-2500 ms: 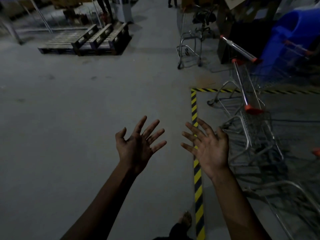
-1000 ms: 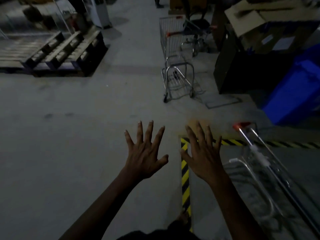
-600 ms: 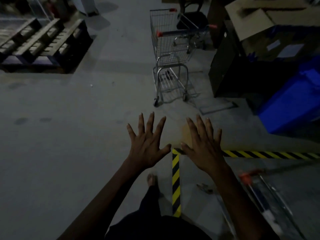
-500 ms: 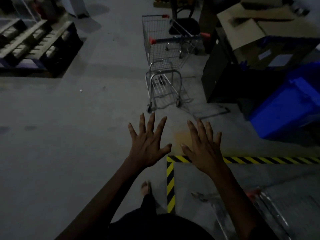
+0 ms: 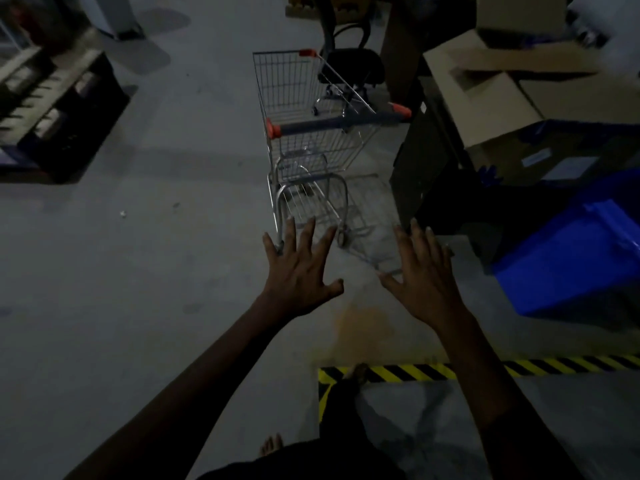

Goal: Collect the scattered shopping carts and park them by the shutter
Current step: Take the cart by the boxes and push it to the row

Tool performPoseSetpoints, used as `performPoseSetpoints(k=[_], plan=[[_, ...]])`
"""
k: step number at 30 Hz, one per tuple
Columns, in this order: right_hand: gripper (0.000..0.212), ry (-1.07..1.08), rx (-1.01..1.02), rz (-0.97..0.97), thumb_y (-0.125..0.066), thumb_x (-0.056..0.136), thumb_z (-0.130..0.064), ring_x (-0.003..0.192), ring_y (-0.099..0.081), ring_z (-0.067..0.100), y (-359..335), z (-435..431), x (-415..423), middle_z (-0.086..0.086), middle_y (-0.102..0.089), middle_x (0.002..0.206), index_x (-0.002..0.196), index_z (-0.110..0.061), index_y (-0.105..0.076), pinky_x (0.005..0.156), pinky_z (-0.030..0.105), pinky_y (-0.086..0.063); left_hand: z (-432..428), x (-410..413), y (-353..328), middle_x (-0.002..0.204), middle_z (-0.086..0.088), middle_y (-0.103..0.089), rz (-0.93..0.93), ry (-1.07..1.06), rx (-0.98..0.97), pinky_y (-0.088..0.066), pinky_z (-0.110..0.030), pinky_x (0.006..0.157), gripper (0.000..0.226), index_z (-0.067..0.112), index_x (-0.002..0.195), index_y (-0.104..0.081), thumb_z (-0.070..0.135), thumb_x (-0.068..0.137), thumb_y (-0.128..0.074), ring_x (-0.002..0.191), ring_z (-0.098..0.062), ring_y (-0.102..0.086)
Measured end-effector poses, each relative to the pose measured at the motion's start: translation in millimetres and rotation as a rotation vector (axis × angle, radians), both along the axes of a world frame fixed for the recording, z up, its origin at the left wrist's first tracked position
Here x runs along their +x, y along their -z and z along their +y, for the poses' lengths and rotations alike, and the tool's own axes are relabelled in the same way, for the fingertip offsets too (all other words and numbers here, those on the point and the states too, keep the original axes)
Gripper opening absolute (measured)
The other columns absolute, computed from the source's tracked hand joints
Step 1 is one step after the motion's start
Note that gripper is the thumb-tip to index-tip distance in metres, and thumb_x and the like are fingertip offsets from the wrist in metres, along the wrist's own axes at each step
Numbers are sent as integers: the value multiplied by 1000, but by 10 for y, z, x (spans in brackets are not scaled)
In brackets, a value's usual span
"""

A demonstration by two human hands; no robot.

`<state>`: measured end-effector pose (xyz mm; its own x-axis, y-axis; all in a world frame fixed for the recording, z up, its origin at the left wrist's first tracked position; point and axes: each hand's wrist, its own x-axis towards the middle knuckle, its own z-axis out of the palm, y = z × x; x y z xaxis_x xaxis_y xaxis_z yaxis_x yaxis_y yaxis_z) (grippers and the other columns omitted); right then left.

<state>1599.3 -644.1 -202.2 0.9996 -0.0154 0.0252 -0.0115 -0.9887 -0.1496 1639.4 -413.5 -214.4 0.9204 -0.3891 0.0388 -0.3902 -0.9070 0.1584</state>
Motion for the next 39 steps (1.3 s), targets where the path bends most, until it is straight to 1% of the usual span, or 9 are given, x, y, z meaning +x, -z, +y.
performPoseSetpoints(k=[7,13,19,25,27,31,35,37,39], plan=[[98,-122,31,38,-50,81,-68,147,7,31,126,-435,1565,7,8,162,153,-28,3,116,54,2,-470,1364,-22,162,-9,4,-3,-94,63,-8,-74,104,108,34,152,7,84,63,-28,146,-39,10],[111,-216,17,83,-63,73,-69,147,2,32,118,-691,2899,8,3,162,153,-27,0,117,54,-2,-792,2492,-40,162,-9,-2,13,-172,70,-8,-73,104,121,32,152,6,90,58,-40,146,-40,2],[110,-332,-103,146,-62,73,-68,146,-1,37,300,-886,4314,13,-1,161,153,-20,-3,116,59,-7,-998,3641,140,161,-11,-9,45,-176,98,-5,-71,108,121,28,154,-5,90,59,-47,147,-38,-4],[112,-357,-273,331,-59,73,-73,147,-1,36,486,-1058,5285,12,-2,161,153,-19,-2,113,66,-5,-978,4652,472,161,-10,-10,246,-129,215,-4,-66,110,122,20,153,-5,87,63,-52,146,-34,-11],[113,-375,-294,409,-62,71,-73,146,-4,36,589,-1058,5478,11,-6,161,153,-18,-5,113,65,-7,-935,4872,561,160,-10,-15,353,-135,179,-12,-62,112,118,19,153,-7,80,67,-59,145,-32,-19],[95,-415,-261,393,-69,65,-67,130,-41,30,726,-1017,5853,7,-44,143,141,-22,-35,108,51,-30,-892,5332,565,137,-11,-52,642,-109,142,-44,-40,97,82,17,143,-39,57,78,-70,120,-28,-52],[48,-522,-197,527,-70,75,-51,94,-62,23,671,-992,6169,2,-64,100,110,-19,-61,75,32,-46,-861,5506,554,93,-3,-70,1097,-294,-5,-54,-31,64,35,5,113,-65,34,93,-61,84,-23,-69],[35,-548,-217,578,-67,79,-43,81,-67,21,648,-985,6274,1,-65,82,97,-14,-67,66,29,-50,-868,5563,553,80,-4,-74,1266,-374,-35,-53,-28,58,33,4,97,-71,31,97,-52,68,-21,-71],[30,-552,-226,529,-64,78,-38,76,-66,22,669,-971,6323,5,-68,85,94,-13,-68,61,28,-48,-878,5605,546,65,-3,-72,1259,-408,-30,-49,-25,56,33,7,80,-68,31,96,-52,53,-15,-67]])
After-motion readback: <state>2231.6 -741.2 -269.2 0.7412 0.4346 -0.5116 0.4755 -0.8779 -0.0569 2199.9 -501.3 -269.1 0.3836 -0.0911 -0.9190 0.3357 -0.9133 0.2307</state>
